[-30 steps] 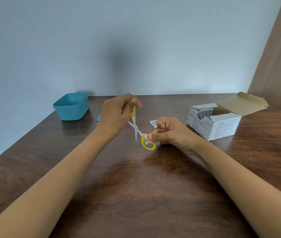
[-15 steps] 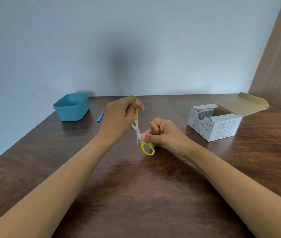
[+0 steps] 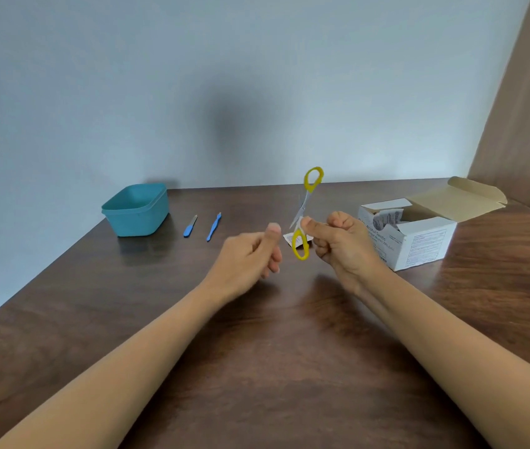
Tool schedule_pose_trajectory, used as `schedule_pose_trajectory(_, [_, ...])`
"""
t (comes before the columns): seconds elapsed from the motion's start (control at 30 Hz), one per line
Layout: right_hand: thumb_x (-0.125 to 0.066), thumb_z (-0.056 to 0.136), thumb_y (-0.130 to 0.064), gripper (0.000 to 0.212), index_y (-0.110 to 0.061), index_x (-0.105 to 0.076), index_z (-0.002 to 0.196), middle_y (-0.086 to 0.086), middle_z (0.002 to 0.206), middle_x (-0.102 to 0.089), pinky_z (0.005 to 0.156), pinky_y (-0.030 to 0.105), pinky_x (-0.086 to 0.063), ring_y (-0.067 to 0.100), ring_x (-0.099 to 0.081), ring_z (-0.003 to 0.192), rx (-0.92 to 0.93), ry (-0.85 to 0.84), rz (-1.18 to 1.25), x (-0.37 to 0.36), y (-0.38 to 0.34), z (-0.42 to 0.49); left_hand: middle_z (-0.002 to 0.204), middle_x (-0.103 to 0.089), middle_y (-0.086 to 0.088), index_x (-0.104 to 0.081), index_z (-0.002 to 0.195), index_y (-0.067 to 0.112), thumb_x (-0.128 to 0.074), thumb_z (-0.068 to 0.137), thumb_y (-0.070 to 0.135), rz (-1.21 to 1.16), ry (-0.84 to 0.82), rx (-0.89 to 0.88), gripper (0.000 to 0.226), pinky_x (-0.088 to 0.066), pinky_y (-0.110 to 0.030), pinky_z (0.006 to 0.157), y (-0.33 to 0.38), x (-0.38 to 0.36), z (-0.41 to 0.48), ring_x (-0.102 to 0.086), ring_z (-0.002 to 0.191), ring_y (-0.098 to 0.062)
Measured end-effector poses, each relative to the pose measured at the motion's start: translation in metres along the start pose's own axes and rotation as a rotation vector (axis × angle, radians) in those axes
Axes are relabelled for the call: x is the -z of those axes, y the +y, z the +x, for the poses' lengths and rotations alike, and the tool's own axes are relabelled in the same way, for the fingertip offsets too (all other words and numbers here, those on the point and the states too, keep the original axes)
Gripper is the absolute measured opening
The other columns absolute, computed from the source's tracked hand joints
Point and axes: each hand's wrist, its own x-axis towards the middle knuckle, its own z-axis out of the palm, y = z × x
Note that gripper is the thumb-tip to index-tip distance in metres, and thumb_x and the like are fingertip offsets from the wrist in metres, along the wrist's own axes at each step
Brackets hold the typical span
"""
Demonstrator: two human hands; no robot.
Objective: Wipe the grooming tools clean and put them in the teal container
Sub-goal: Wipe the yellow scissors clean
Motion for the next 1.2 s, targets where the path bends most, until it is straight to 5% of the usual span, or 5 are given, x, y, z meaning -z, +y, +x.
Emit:
schedule_pose_trajectory(0.43, [-0.077,0.074,-0.007,0.055,-0.026,-0.027,0.062,-0.003,0.051,-0.029,0.051,0.025,-0.021,0.012,-0.024,0.052,-0.047,0.037,0.035,0.001,0.008,0.001,0.066,-0.071,0.006,-0.072,0.08,0.019,-0.049,0.098,0.036,-0.016,-0.088,-0.15,0.034,-0.045,-0.023,0.055,0.0,-0.01,-0.006,-0.051,0.052,-0.01])
schedule_pose_trajectory(0.6, [-0.079,0.072,-0.009,0.061,-0.026,-0.022,0.059,0.004,0.057,-0.029,0.046,0.023,-0.016,0.014,-0.018,0.053,-0.014,-0.008,-0.063,0.0,0.01,-0.001,0.062,-0.07,0.008,-0.071,0.075,0.016,-0.051,0.097,0.017,0.066,0.041,-0.161,0.03,-0.043,-0.011,0.056,-0.004,-0.013,-0.006,-0.053,0.049,0.0])
schedule_pose_trajectory(0.93, [-0.074,0.075,0.002,0.059,-0.021,-0.022,0.061,-0.01,0.037,-0.045,0.041,0.01,-0.029,0.001,-0.03,0.038,0.043,-0.096,-0.178,-0.006,0.012,-0.012,0.059,-0.068,0.008,-0.069,0.072,0.014,-0.048,0.099,0.024,0.033,0.184,-0.116,0.035,-0.044,-0.007,0.051,0.0,-0.013,-0.005,-0.058,0.047,0.0])
schedule_pose_trajectory(1.13, [-0.076,0.073,0.003,0.062,-0.021,-0.02,0.061,-0.011,0.039,-0.042,0.042,0.013,-0.027,0.0,-0.03,0.035,0.105,0.013,-0.137,-0.011,0.016,-0.016,0.054,-0.064,0.008,-0.067,0.07,0.007,-0.044,0.1,0.021,0.144,0.142,-0.122,0.04,-0.044,-0.008,0.054,0.0,-0.014,-0.005,-0.06,0.05,-0.003])
schedule_pose_trajectory(1.2, [-0.077,0.073,0.002,0.064,-0.023,-0.019,0.062,0.002,0.047,-0.04,0.041,0.011,-0.025,0.0,-0.029,0.034,0.111,0.061,-0.073,-0.01,0.014,-0.014,0.056,-0.064,0.008,-0.063,0.069,0.006,-0.045,0.099,0.019,0.186,0.102,-0.141,0.037,-0.043,-0.006,0.059,0.0,-0.015,-0.006,-0.062,0.054,0.0])
